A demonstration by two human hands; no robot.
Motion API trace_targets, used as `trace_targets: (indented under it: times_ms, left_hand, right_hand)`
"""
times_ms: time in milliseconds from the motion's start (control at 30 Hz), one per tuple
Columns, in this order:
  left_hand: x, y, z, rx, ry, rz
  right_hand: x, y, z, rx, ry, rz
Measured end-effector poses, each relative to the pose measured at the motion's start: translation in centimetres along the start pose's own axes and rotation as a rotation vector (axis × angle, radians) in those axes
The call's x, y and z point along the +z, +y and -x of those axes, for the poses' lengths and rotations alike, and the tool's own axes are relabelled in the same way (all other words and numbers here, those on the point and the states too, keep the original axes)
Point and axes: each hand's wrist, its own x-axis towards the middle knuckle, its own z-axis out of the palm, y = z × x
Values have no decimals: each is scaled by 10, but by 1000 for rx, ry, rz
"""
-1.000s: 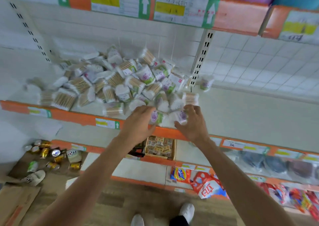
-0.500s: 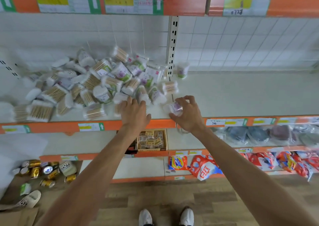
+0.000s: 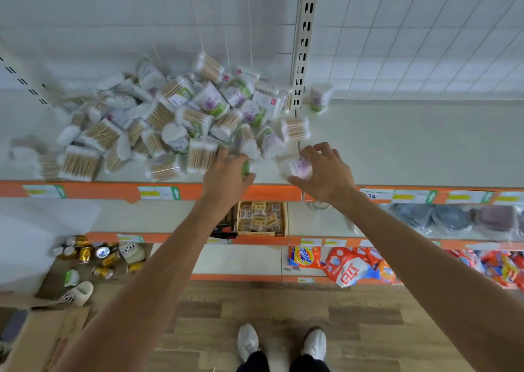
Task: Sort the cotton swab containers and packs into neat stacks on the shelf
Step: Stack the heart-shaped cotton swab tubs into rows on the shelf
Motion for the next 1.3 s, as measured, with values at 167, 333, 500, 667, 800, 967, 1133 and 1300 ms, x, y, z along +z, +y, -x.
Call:
trace_targets:
  times_ms: [167,333,500,667,800,967,1133,1300]
  left_hand:
    - [8,-6,0,-55,-1,176]
    - [5,-7,-6,19,27,235]
    - [0,5,-13,128,-116,212]
    - [9,11,-12,229,-117,304]
    - [18,11,-14,210,-84,387]
    - [26,22,-10,245,-142,472]
    - [28,33,-9,219,-68,531]
    - [33,52,-14,207,-113,568]
  right_hand:
    - [-16,4,-11,-167,-132,135]
    - [-25,1,-20,-338,-271,216]
    - [-31,-3,-28,-379,-264,462]
    - [-33,6,-27,-289,-200,329]
    - [-37,19,-19,-223,-147,147]
    - [-35,36,-9,-194,-70,-12]
    - [-30,50,1,-199,-55,-122]
    - [-26,60,11,-152,-58,-246]
